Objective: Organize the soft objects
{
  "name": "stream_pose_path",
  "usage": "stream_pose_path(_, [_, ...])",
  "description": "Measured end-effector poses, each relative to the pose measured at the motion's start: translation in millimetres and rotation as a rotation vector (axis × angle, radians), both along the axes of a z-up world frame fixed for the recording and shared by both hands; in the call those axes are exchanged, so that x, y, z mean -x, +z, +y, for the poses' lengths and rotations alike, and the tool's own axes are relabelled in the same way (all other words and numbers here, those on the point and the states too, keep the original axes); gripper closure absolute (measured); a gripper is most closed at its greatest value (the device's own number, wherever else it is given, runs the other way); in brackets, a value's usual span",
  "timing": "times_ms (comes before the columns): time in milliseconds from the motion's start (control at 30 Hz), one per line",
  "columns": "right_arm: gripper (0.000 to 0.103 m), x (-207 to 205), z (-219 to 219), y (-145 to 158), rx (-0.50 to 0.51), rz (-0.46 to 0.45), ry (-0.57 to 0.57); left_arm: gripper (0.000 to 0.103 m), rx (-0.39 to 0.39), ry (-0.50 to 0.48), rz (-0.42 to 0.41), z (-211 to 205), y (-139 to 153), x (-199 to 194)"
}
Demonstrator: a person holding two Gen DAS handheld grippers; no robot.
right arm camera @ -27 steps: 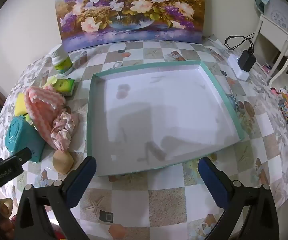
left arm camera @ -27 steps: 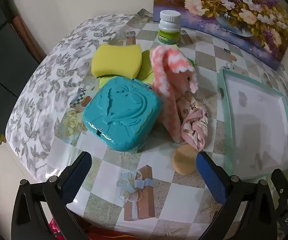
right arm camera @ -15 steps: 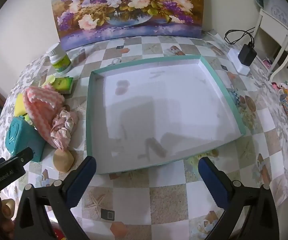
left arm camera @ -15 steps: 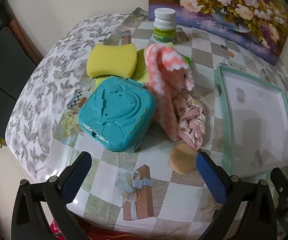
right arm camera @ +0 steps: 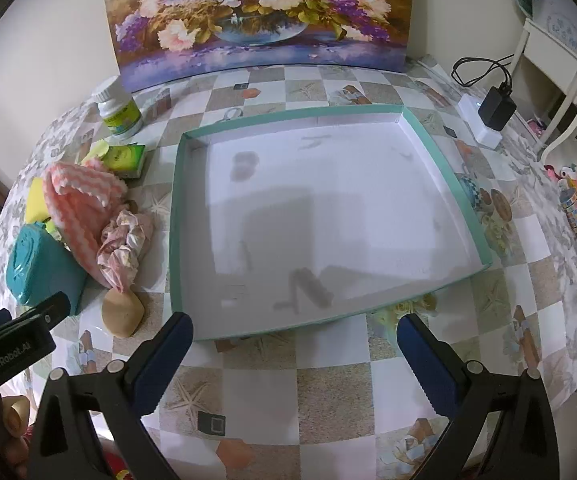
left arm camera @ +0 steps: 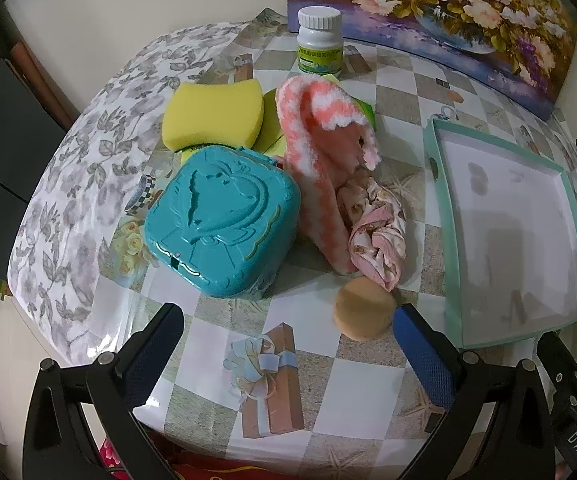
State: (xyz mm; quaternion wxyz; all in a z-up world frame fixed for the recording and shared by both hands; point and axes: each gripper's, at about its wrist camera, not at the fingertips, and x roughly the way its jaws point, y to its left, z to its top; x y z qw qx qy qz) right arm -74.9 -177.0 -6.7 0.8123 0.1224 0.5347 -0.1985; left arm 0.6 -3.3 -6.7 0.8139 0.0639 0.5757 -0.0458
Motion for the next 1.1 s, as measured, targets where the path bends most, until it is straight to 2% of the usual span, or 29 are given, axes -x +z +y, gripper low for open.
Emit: stream_pose_path(1100, [0.0,-0.1,1.2,-5.7,0.017,0.043,0.017,0.0,0.0,0.0,0.019,-4.4,-2.8,-1.1])
